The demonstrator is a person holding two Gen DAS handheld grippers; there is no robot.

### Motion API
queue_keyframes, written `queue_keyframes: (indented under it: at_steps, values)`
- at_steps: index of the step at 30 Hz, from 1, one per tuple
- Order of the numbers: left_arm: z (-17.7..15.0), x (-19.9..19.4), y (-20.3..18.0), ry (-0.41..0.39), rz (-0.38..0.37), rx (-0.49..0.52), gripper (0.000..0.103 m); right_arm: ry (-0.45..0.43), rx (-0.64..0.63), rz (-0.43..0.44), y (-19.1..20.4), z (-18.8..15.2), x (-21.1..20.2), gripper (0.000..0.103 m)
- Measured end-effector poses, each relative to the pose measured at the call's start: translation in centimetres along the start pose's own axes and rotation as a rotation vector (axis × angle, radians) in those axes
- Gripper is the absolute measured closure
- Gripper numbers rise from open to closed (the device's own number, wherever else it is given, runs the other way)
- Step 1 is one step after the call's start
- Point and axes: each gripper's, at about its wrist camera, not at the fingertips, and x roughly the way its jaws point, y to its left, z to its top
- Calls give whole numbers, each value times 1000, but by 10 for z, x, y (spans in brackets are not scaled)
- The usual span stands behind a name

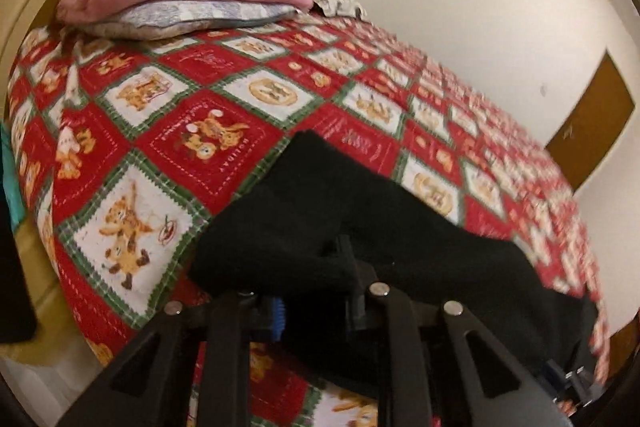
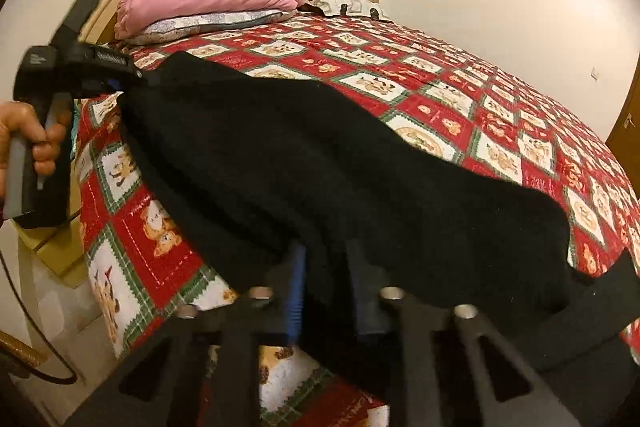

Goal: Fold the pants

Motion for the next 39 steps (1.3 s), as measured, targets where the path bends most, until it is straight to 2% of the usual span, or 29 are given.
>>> queue_keyframes:
  at_steps: [2,7,11,13,14,15,16,17,18,19,20,22,23,25,27,29,31,34,36,38,39]
  values:
    - [0,5,-4,17,34,47,80,-1,-4,7,3,1,-6,93]
    - [4,-8,-4,-15,33,82,77,-33,-14,32,15,-2,-35,94]
    - [-6,0,-5,-9,106,162,75,33,-70,6,28,-19,-16,94]
    - [-14,5,-6,-30,128,196,73,11,-84,-16,34,-28,-13,91]
    - [-17,4,-8,-49,151,225,67,5,-111,-35,39,-30,-14,90]
    - [-18,3,-11,-60,190,255,55,7,-143,-56,43,-31,-15,90]
    - [-19,3,-14,-67,252,284,47,7,-169,-72,47,-31,-15,86]
    - [-17,3,-15,-66,287,292,29,12,-178,-69,47,-30,-16,75]
    - [-14,2,-13,-60,332,293,21,19,-169,-42,46,-30,-18,70]
    - [-11,-2,-10,-54,362,280,21,20,-148,-9,43,-29,-22,58]
    - [-8,-9,-7,-56,379,261,21,13,-114,37,37,-28,-28,51]
    - [-3,-31,-6,-109,403,239,21,-37,-27,133,20,-22,-46,49]
    - [-1,-46,-12,-164,420,245,21,-64,8,164,12,-17,-54,46]
    - [3,-60,-26,-222,401,264,21,-121,73,206,-10,2,-65,38]
    - [5,-61,-42,-229,328,278,21,-152,121,230,-28,21,-64,37]
    - [4,-50,-64,-211,245,288,21,-160,166,272,-46,40,-52,37]
    - [-4,-31,-84,-164,198,310,21,-128,221,313,-62,54,-30,37]
    - [-26,-7,-105,-101,179,362,21,-64,324,364,-81,62,9,37]
    - [-45,7,-112,-61,201,413,21,-38,364,387,-89,64,28,37]
    - [-55,14,-110,-48,231,419,21,-15,398,426,-90,66,46,37]
    - [-58,11,-104,-77,209,388,20,-3,403,443,-89,66,51,37]
